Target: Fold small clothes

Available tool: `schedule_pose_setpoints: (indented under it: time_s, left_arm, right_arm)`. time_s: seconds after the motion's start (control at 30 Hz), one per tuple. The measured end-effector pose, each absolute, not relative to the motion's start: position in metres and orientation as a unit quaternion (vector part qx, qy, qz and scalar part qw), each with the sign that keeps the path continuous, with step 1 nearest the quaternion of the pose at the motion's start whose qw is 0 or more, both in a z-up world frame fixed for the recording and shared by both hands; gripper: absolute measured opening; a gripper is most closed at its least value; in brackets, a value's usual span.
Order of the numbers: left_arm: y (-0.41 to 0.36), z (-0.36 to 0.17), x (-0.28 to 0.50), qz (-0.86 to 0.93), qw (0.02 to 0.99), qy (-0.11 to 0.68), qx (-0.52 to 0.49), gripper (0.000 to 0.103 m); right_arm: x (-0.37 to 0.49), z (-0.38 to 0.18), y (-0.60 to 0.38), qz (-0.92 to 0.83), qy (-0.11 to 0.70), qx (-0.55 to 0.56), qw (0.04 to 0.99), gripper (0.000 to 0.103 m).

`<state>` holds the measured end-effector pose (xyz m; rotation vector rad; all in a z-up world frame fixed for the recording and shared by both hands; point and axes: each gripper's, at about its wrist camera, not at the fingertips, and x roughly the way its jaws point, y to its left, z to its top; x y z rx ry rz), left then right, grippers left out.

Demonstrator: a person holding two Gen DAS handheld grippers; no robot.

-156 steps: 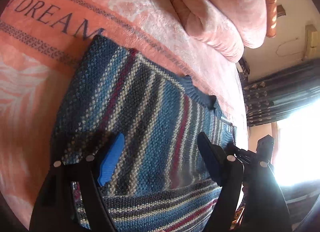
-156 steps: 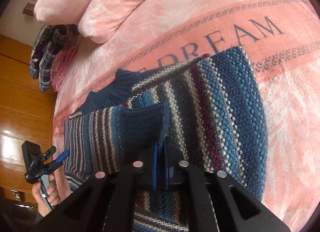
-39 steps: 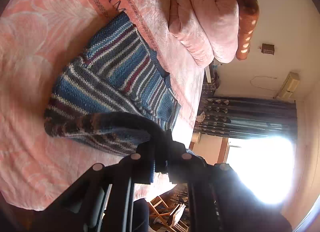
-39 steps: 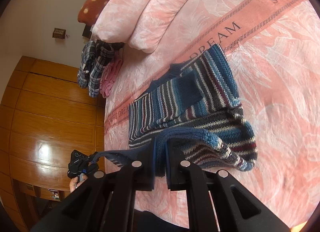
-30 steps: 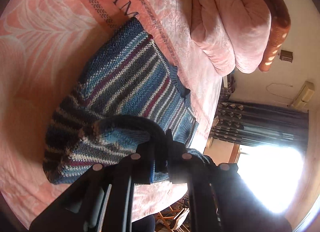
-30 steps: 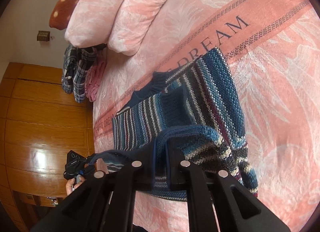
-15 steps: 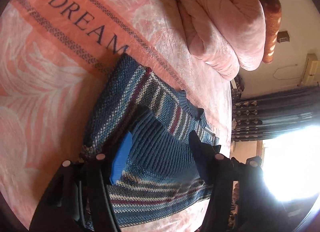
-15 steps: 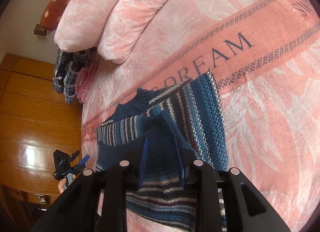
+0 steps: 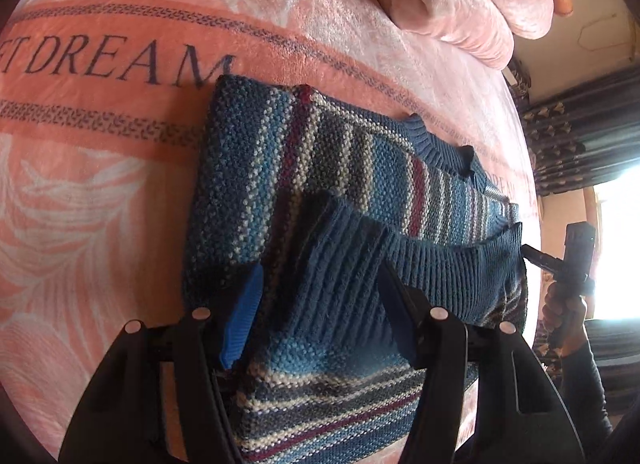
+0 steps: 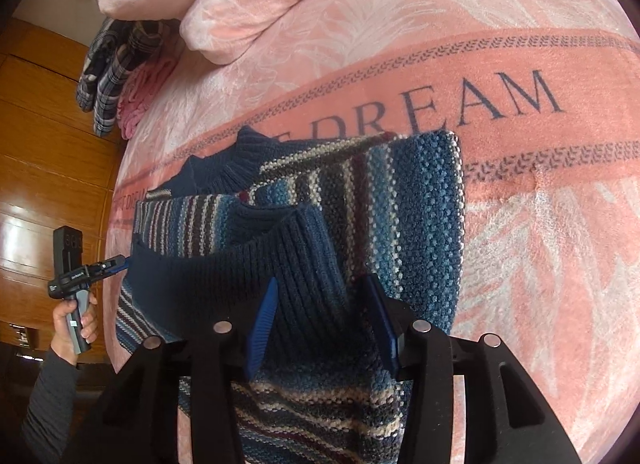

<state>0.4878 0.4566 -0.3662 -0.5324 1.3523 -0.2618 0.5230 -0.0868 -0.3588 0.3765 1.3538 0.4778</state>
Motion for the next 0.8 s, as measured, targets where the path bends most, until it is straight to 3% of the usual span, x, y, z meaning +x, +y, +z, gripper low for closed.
schedule_pose_setpoints:
  time_s: [0.07, 0.1, 0.13, 0.17, 0.2, 0.53, 0.8]
  left_arm:
    - [0.45, -0.367, 0.488, -0.129, 0.738, 0.623, -0.225, 0.024]
    - [0.447, -0.366, 0.487, -0.127, 0.743, 0.623, -0.209, 0.008]
    - [0.444, -0.364, 0.485, -0.127, 0.747, 0.62, -0.201, 0.009]
    - [0.444, -0.362, 0.484, -0.131, 0.749, 0.617, -0.202, 0.008]
    - [0.444, -0.359, 0.481, -0.132, 0.753, 0.612, -0.204, 0.008]
    - [0.446, -0.276, 0.463, -0.175, 0.81, 0.513, -0.223, 0.007]
    - [0.458, -0.241, 0.51, -0.166, 0.831, 0.482, -0.221, 0.006]
  right_arm:
    - [0.521, -0.358, -0.087, 0.22, 0.618, 0.168, 0.736, 0.044]
    - [0.519, -0.356, -0.088, 0.218, 0.618, 0.165, 0.737, 0.033]
    - [0.517, -0.354, -0.089, 0.216, 0.617, 0.157, 0.74, 0.027]
    - [0.515, -0.351, -0.089, 0.215, 0.614, 0.147, 0.745, 0.015]
    - [0.513, -0.347, -0.089, 0.215, 0.609, 0.144, 0.75, 0.011]
    - [0.496, -0.276, -0.087, 0.231, 0.549, 0.119, 0.795, 0.008]
    - [0.542, -0.234, -0.086, 0.21, 0.505, 0.116, 0.829, 0.008]
